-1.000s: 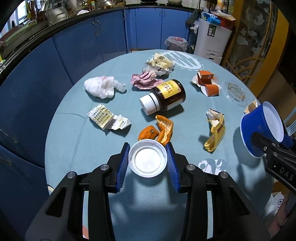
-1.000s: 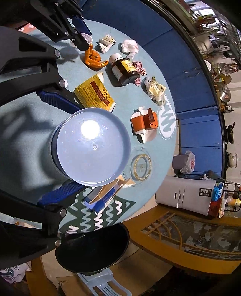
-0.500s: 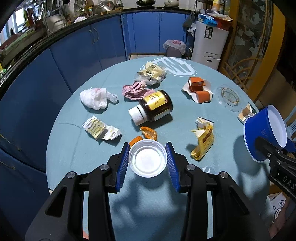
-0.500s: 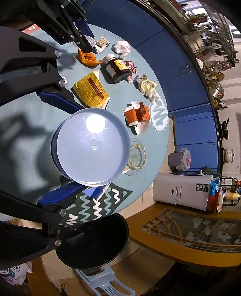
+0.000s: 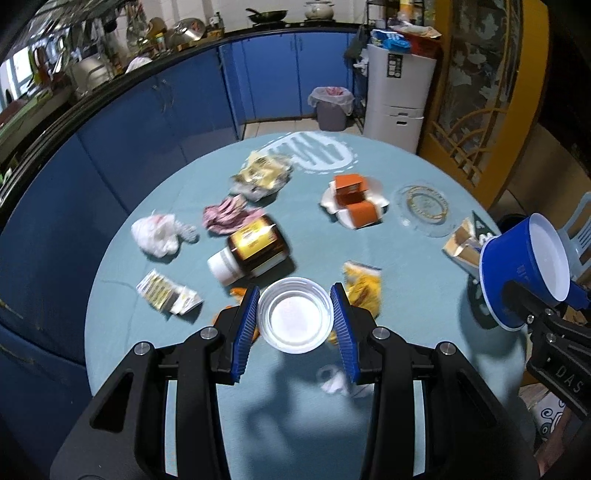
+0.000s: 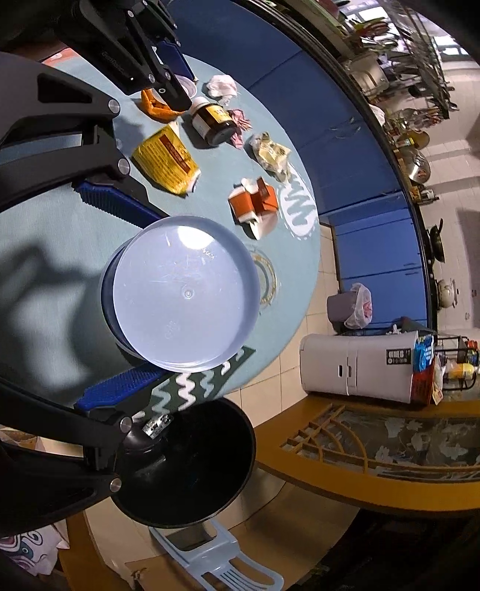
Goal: Collect trash
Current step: 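Carry the white cap and blue cup with both tools over the bin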
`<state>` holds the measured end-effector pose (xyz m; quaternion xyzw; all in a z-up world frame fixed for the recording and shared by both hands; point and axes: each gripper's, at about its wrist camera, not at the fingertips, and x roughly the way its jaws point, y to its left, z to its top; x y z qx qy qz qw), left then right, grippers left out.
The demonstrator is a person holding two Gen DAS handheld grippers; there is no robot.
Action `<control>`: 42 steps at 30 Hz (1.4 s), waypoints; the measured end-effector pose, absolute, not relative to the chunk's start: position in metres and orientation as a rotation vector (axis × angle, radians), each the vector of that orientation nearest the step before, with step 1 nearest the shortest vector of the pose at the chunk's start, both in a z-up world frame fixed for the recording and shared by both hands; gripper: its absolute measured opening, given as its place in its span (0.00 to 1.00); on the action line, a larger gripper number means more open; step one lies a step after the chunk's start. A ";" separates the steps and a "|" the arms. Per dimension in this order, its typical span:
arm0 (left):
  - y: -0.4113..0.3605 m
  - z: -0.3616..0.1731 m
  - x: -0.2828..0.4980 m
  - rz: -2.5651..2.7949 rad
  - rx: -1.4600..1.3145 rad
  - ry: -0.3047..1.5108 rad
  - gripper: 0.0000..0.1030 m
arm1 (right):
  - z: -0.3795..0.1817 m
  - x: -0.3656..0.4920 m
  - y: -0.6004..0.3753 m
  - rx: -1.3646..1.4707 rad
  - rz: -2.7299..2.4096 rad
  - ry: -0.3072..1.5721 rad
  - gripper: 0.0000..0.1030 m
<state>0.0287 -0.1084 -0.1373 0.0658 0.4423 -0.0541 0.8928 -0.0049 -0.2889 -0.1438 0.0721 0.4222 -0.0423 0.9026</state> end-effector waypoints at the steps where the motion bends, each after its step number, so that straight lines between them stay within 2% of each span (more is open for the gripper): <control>1: -0.113 -0.136 0.030 -0.120 0.141 0.915 0.40 | -0.143 -0.005 -0.291 0.153 -0.091 0.871 0.70; 23: -0.233 -0.127 0.044 -0.293 0.264 0.862 0.40 | -0.143 -0.017 -0.375 0.259 -0.222 0.841 0.70; 42: -0.361 -0.132 0.058 -0.457 0.352 0.832 0.40 | -0.164 -0.020 -0.470 0.352 -0.366 0.843 0.70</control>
